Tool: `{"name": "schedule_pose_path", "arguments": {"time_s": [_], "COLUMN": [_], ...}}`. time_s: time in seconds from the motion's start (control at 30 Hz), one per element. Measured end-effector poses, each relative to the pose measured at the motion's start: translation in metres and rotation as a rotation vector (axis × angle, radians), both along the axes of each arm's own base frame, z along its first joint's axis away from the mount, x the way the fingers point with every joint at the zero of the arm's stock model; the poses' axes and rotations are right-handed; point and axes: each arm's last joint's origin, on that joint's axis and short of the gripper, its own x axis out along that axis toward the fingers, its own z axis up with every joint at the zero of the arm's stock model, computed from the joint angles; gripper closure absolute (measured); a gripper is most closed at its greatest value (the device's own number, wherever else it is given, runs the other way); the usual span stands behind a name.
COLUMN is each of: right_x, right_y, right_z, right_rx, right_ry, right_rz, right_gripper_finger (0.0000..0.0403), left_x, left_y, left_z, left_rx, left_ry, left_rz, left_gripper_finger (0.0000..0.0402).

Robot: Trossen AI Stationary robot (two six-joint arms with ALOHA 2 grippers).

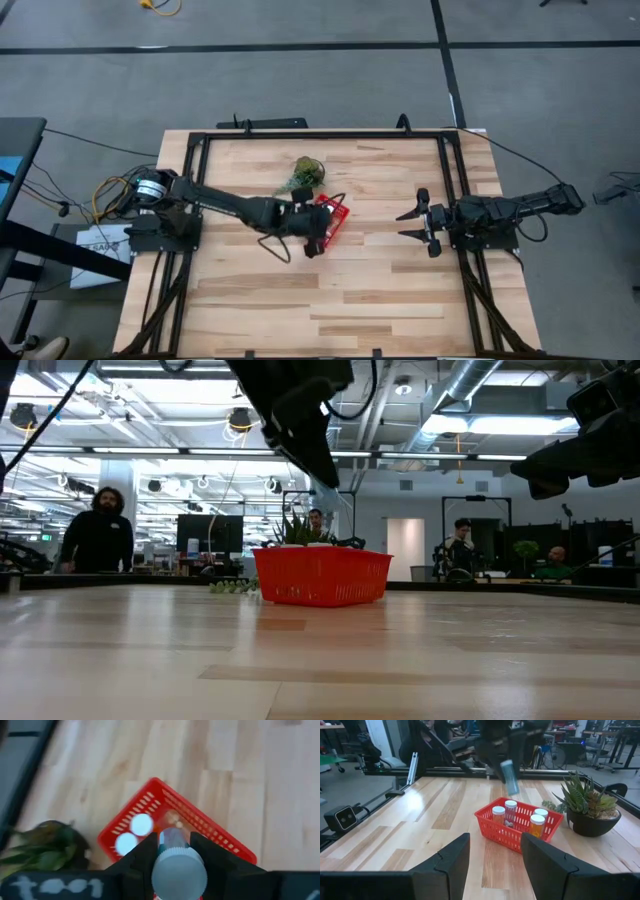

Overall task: Pick and place pill bottles into a basket
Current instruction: Put the blue pill bottle into the red bin

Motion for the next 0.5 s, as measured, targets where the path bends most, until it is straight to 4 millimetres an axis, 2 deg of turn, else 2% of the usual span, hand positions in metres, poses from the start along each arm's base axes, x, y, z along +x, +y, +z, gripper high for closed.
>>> {"name": "schedule_pose_path", "arguments": {"time_s": [0.2, 0.5], "right_x": [0.000, 0.000], "right_y": [0.000, 0.000], "right_z": [0.000, 0.000], "right_rx": [0.000, 0.000], "right_ry": [0.000, -0.001], "right_rz": [0.000, -0.002], "right_gripper_finger": [0.0234, 0.0234], "left_x": [0.005, 0.017], "left_y": [0.024, 0.049], "left_z": [-0.010, -0.048], "left_rx": [-0.061, -0.156], "left_ry": [0.041, 0.154], "left_rz": [-0.060, -0.089], "left_gripper_finger": [0.0308, 0.0308]}}
